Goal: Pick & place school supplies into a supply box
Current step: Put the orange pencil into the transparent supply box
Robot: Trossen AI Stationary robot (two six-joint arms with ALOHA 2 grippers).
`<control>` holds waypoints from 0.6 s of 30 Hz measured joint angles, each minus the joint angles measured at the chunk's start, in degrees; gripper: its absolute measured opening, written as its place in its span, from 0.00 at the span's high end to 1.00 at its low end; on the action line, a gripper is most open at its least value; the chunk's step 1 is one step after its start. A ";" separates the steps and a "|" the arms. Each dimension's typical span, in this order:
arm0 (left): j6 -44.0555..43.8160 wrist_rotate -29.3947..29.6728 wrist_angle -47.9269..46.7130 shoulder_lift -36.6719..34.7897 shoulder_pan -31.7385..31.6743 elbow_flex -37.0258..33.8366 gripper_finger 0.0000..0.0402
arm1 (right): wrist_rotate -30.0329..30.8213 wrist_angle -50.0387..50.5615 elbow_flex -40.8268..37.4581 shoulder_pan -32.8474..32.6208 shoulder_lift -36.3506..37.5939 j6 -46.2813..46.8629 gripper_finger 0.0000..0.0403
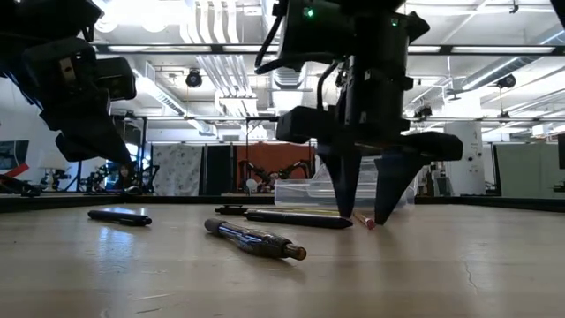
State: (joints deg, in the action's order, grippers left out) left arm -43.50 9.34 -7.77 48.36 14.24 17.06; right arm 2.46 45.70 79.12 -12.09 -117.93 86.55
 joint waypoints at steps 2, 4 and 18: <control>-0.08 0.00 -0.09 0.00 0.00 -0.02 0.90 | 1.02 1.99 0.57 -0.26 0.29 -0.99 0.61; -0.10 0.00 -0.13 0.00 0.00 -0.07 0.90 | 1.83 5.15 0.38 -0.38 0.63 -1.36 0.68; -0.13 -0.02 0.30 0.00 0.00 -0.68 0.90 | 1.28 7.39 -1.64 -5.03 1.13 -17.04 0.97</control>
State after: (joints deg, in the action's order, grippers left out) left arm -43.63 9.32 -7.47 48.36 14.24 16.38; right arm 3.74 53.08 77.48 -17.13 -116.80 69.50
